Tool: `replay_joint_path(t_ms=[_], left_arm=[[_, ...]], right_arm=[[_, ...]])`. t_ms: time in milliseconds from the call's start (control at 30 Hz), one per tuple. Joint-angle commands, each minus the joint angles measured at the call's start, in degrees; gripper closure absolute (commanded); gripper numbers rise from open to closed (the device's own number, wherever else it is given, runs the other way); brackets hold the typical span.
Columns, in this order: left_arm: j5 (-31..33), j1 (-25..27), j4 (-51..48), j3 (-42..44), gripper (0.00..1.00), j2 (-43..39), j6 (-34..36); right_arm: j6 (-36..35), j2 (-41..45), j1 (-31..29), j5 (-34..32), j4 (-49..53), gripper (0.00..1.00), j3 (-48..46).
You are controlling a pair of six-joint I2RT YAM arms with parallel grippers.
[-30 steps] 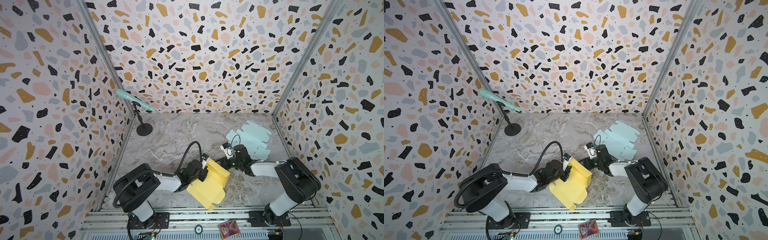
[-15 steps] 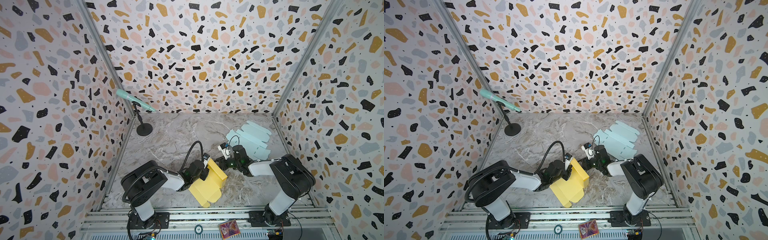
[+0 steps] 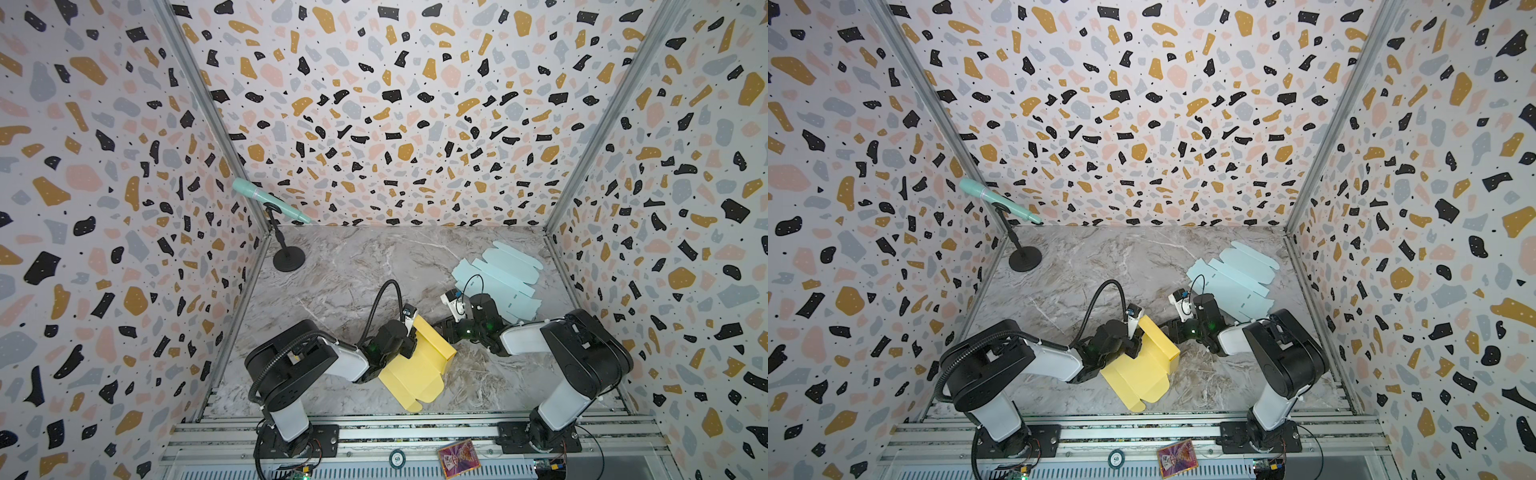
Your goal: Fold the paper box
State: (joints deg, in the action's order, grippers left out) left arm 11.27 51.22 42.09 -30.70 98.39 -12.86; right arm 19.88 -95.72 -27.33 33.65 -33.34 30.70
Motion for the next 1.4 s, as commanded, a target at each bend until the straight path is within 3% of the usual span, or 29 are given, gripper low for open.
replay_joint_path(t_ms=[0, 300, 667, 800, 933, 1200, 1367], left_arm=[[0.9, 0.1, 3.4, 0.7, 0.75, -1.2, -0.4], [1.0, 0.1, 3.0, 1.4, 0.73, -1.7, -0.7], [0.9, 0.3, -1.4, 3.3, 0.6, -6.2, -3.2], [0.7, 0.8, -7.4, 2.6, 0.49, -8.3, -5.2], [0.1, 1.6, -13.2, 3.0, 0.46, -10.8, -8.6], [2.1, 4.0, -23.8, 9.5, 0.42, -24.6, -23.1], [4.6, 5.1, -33.5, 11.8, 0.41, -35.0, -27.6]], right_arm=[[-0.6, 3.2, 0.8, -1.0, 1.6, 0.42, -0.5], [-2.6, 8.8, 3.1, -6.4, 5.2, 0.41, -1.8], [-6.0, 22.0, 2.9, -15.0, 14.3, 0.33, -1.2], [-8.7, 29.5, -0.5, -19.7, 23.5, 0.25, 2.7], [-11.3, 32.7, -3.7, -20.4, 31.9, 0.19, 7.6], [-14.3, 29.5, -13.7, -22.5, 42.5, 0.07, 14.6], [-15.3, 24.7, -18.0, -25.3, 45.5, 0.05, 17.1]])
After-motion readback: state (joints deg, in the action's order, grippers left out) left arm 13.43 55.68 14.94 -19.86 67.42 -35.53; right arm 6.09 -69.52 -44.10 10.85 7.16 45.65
